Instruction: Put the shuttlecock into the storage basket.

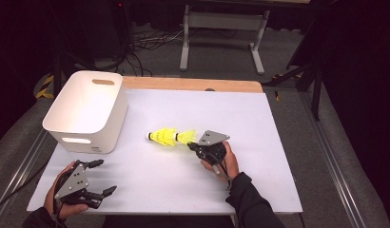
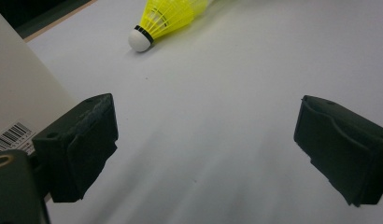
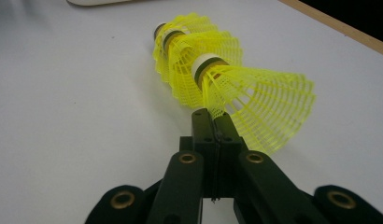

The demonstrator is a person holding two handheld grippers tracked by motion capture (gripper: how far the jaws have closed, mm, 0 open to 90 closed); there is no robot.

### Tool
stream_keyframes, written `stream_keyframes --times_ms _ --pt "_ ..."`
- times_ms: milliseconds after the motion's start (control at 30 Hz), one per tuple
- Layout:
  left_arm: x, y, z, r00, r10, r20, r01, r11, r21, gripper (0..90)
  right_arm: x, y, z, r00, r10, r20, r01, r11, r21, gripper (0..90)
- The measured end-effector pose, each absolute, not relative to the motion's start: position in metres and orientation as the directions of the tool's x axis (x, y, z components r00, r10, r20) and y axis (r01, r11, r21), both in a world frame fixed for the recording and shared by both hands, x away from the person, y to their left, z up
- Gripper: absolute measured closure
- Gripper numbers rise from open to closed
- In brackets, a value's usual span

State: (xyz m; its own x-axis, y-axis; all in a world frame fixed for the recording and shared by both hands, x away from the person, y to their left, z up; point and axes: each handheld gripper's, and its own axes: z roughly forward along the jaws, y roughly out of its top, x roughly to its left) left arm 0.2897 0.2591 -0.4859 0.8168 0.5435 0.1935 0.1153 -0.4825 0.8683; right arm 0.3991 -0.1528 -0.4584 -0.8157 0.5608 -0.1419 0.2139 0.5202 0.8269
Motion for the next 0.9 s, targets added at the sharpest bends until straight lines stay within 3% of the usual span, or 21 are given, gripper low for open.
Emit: stream_keyframes --times_ms 900 --pt "0.289 0.256 -0.486 0.829 0.525 0.194 0.106 -0.487 0.867 7.3 0.41 -0.111 -0.466 -0.837 0.534 -0.117 0.231 0.539 0.81 90.0"
